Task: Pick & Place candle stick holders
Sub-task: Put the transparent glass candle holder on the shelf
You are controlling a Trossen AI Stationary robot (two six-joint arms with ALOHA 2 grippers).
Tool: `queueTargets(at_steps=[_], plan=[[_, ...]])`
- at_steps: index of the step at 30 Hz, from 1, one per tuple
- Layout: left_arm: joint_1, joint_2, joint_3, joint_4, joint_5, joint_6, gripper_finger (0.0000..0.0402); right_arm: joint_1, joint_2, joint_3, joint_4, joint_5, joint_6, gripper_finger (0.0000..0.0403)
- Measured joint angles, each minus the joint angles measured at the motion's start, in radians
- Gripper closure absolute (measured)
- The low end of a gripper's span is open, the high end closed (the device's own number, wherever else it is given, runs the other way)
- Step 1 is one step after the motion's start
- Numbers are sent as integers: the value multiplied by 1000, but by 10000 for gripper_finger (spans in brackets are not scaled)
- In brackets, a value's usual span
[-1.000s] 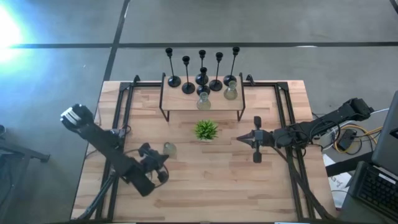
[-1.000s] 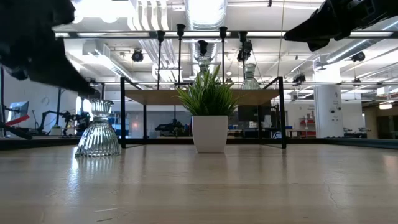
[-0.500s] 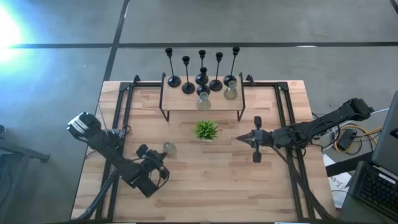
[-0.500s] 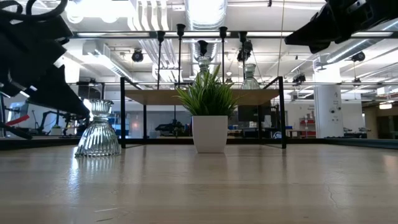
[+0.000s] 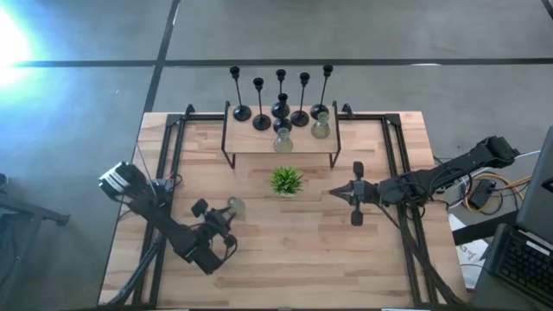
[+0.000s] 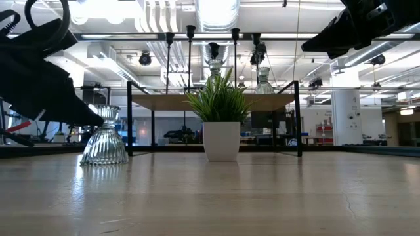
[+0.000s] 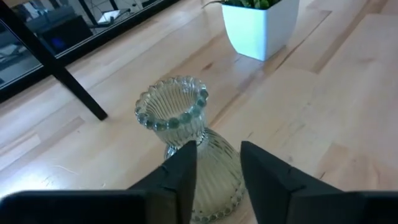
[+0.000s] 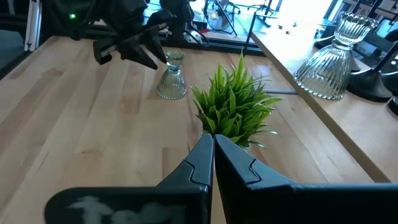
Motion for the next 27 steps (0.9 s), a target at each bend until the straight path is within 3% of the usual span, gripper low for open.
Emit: queueTargets(at_steps=[14, 27], plan=[[27, 13, -30, 1, -36, -63, 184, -1, 0, 0, 10, 0, 11, 394], [92, 13, -65, 47, -83, -149, 172, -2, 0, 0, 10, 0, 27, 394]])
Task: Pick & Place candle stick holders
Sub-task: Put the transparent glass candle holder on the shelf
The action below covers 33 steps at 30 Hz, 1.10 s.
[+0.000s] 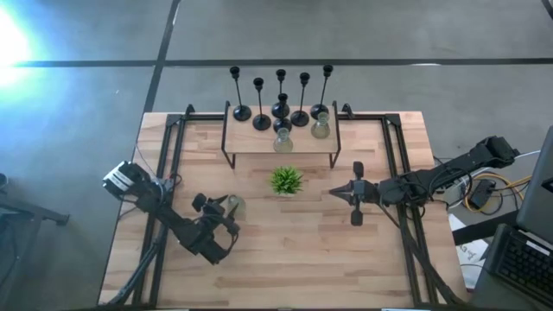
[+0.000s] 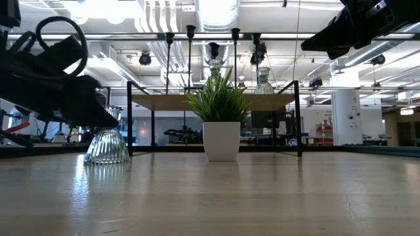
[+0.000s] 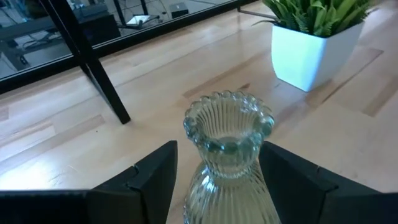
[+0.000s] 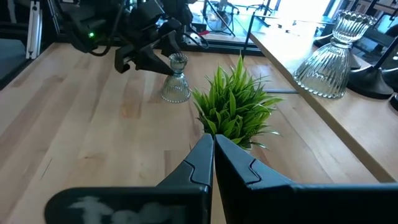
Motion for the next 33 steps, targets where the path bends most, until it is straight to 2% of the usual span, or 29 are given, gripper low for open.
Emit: queueTargets(at_steps=[9, 12, 16, 21, 26, 33], plan=[[41, 0, 0, 37, 8, 14, 176, 0, 0, 0, 0, 18, 2, 394], [49, 0, 0, 40, 10, 14, 198, 0, 0, 0, 0, 25, -1, 394], [52, 0, 0, 40, -1, 20, 261, 0, 0, 0, -1, 25, 0, 394], [52, -26, 15, 39, -14, 113, 267, 0, 0, 0, -1, 25, -1, 394], [82, -150, 49, 37, -19, 290, 267, 0, 0, 0, -1, 25, -1, 394], [204, -432, 71, 54, 10, 576, 269, 0, 0, 0, 5, 25, -1, 394]])
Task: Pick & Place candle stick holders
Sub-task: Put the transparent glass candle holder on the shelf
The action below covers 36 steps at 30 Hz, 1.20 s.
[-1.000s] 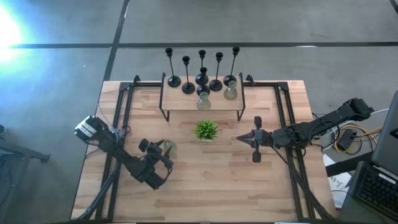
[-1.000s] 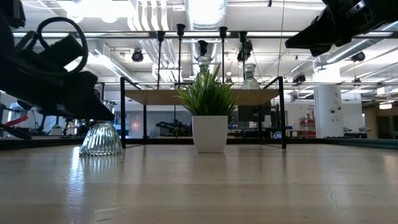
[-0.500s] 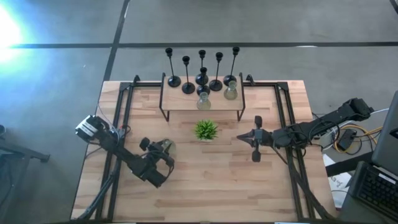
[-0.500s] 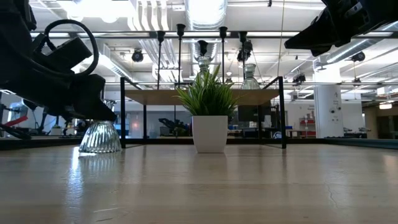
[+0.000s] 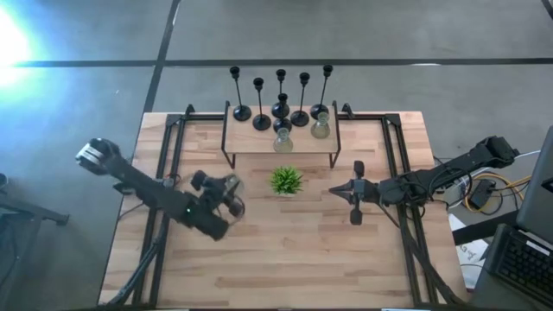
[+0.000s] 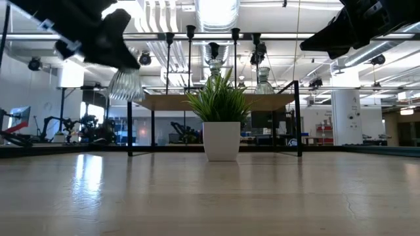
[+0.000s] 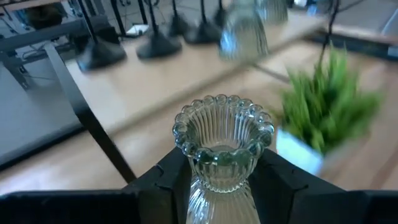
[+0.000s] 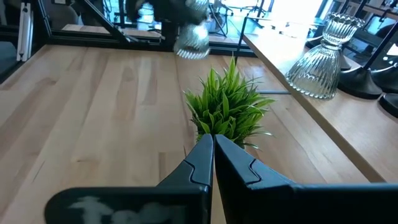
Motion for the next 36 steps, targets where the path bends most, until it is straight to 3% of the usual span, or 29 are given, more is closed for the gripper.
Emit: queueTargets(at_steps=[6, 11, 15, 24, 36], plan=[[119, -164, 1, 219, 9, 403, 277, 0, 0, 0, 0, 0, -13, 394], [279, -217, 1, 382, 129, 683, 278, 0, 0, 0, 7, 0, -27, 394], [430, -217, 1, 395, 287, 747, 278, 0, 0, 0, 7, -1, -27, 394], [620, -153, -3, 590, 420, 874, 278, 0, 0, -3, 7, -1, -30, 394], [709, -47, -4, 681, 438, 861, 279, 0, 0, -11, 7, -2, -28, 394]])
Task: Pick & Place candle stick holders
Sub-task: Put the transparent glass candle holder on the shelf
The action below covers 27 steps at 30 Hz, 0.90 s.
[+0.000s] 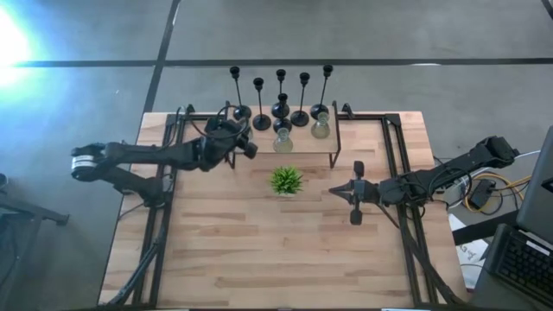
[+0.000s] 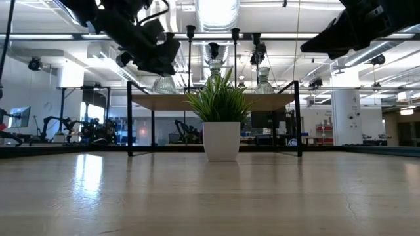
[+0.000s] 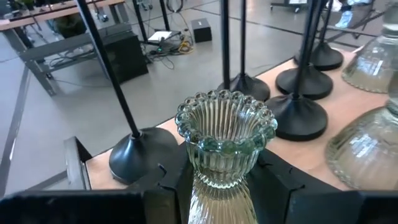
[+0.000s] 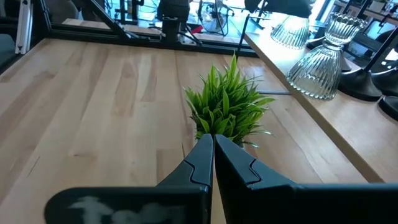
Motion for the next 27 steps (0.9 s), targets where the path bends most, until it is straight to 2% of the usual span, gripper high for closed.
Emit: queueTargets(at_steps=[12, 19, 27], plan=[[56, 8, -22, 22, -7, -59, 279, 0, 0, -6, 0, 0, 3, 394], [72, 7, -121, 223, 22, -52, 279, 0, 0, -6, 0, 0, 4, 394], [78, 5, -143, 251, 40, -41, 279, 0, 0, -6, 1, 0, 4, 394]])
